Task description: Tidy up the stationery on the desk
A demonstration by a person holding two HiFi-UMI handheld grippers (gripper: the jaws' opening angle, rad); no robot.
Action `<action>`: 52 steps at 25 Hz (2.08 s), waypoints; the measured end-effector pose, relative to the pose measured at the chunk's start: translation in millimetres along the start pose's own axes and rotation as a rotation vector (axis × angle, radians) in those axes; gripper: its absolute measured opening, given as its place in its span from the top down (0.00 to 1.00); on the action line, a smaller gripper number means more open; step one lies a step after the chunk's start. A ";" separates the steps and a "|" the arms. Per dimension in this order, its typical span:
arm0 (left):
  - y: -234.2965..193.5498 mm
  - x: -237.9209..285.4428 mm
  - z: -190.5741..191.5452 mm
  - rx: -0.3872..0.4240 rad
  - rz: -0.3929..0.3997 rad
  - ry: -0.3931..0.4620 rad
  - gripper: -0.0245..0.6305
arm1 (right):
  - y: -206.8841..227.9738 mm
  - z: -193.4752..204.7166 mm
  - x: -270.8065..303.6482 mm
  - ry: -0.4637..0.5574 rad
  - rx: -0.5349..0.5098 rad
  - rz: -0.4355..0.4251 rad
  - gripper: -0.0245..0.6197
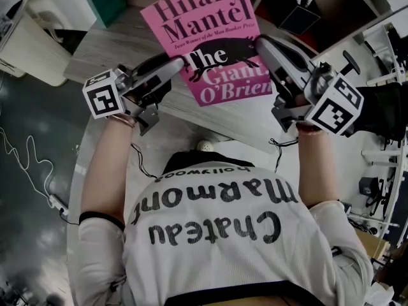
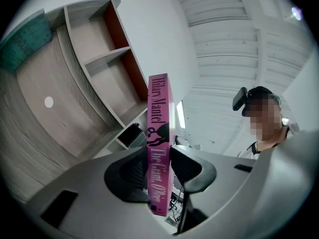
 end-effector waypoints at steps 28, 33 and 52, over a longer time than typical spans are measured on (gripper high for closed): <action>6.9 13.1 5.6 0.040 0.061 0.107 0.74 | -14.0 -18.4 -9.8 -0.189 -0.175 0.274 0.88; 0.8 -1.2 3.6 0.031 0.073 0.125 0.74 | -22.7 -25.5 -1.0 -0.143 -0.183 0.336 0.89; 3.7 1.1 9.3 0.022 0.001 0.183 0.74 | -93.6 -0.8 -35.1 -0.155 -0.243 0.757 0.94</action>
Point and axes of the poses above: the fingertips, and each gripper's own axes: x forward along the fingers, y to its right, z out of its underside, the point moved 5 cm from there along -x, backward along the fingers, and after that the axes turned 4 degrees about -z, right-handed, at the moved point
